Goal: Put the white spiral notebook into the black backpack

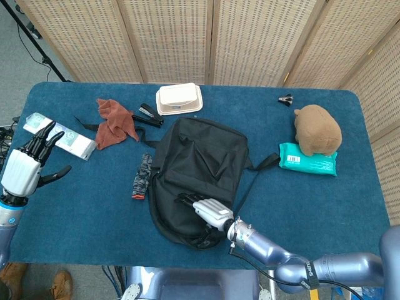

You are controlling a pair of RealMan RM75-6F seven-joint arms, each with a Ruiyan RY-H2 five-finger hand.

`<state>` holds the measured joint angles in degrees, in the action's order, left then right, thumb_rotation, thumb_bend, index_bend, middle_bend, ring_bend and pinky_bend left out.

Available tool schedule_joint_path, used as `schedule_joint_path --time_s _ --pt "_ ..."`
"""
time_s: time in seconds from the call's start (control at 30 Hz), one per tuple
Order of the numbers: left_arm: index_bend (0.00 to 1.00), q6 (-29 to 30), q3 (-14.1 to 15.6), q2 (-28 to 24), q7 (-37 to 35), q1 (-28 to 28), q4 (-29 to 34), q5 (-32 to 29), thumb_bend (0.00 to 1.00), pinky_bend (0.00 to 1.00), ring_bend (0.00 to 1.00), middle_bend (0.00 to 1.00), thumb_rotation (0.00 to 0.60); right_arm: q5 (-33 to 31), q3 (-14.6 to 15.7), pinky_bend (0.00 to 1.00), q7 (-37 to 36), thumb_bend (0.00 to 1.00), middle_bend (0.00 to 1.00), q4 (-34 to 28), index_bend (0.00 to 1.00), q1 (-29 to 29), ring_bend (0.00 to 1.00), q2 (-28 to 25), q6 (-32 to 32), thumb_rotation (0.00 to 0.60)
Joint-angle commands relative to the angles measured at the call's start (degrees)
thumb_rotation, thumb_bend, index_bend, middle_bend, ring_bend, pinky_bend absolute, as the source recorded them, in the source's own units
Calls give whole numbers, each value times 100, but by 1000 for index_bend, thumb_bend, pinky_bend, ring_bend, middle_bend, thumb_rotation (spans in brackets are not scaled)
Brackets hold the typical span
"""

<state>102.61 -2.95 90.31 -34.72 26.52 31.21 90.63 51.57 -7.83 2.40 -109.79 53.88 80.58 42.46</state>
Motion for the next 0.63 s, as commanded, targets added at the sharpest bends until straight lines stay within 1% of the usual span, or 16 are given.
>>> schedule_joint_path --time_s 0.03,0.07,0.1,0.2,0.27,0.3,0.33,0.37,0.4,0.47,0.57,0.63 --pt "20 -116 -7 -115 -50 -118 185 -68 113 327 44 0 600 572 102 0 82 13 0 -193 61 -323 0 -539 386 600" --pt "5 -181 18 -191 -32 -165 303 -74 106 285 18 0 600 774 137 0 77 6 0 -209 58 -433 0 -670 519 600" --pt "0 -288 58 -321 8 -250 520 -100 101 252 4 0 600 1107 192 0 98 2 0 -156 54 -626 0 -858 807 600" --pt "0 -528 141 -725 234 -436 1250 -169 95 209 0 0 600 1991 381 0 -10 0 0 165 17 -1103 0 -1112 1510 600" --pt "0 -620 158 -951 431 -527 1686 -224 95 192 0 0 600 2396 479 0 -132 0 0 471 1 -1331 0 -1191 1854 600" --pt "0 -724 164 -1153 575 -710 2131 -396 94 181 0 0 600 2582 578 0 -125 0 0 1062 0 -1678 0 -1328 2371 600" --pt "0 -783 189 -1343 719 -822 2544 -479 94 175 0 0 600 2808 662 0 -274 0 0 1451 0 -1905 0 -1298 2725 600" --pt "0 -859 204 -1517 884 -877 2903 -531 94 164 0 0 600 2994 708 0 -439 0 0 1738 0 -2033 0 -1232 2938 600" --pt "0 -1007 214 -1736 1069 -951 3353 -657 94 151 0 0 600 3115 749 0 -613 0 0 2109 0 -2200 0 -1162 3171 600" --pt "0 -1247 221 -2025 1256 -1035 3942 -851 94 117 0 0 600 3194 786 0 -829 0 0 2599 0 -2427 0 -1057 3444 600" --pt "0 -1486 245 -2268 1426 -1123 4412 -1039 88 35 0 0 600 3258 826 0 -1092 0 0 2997 0 -2682 0 -964 3724 600" --pt "0 -1655 263 -2451 1667 -1309 4860 -1355 83 4 0 0 600 3233 871 0 -1382 0 0 3333 0 -3024 0 -899 4030 600"
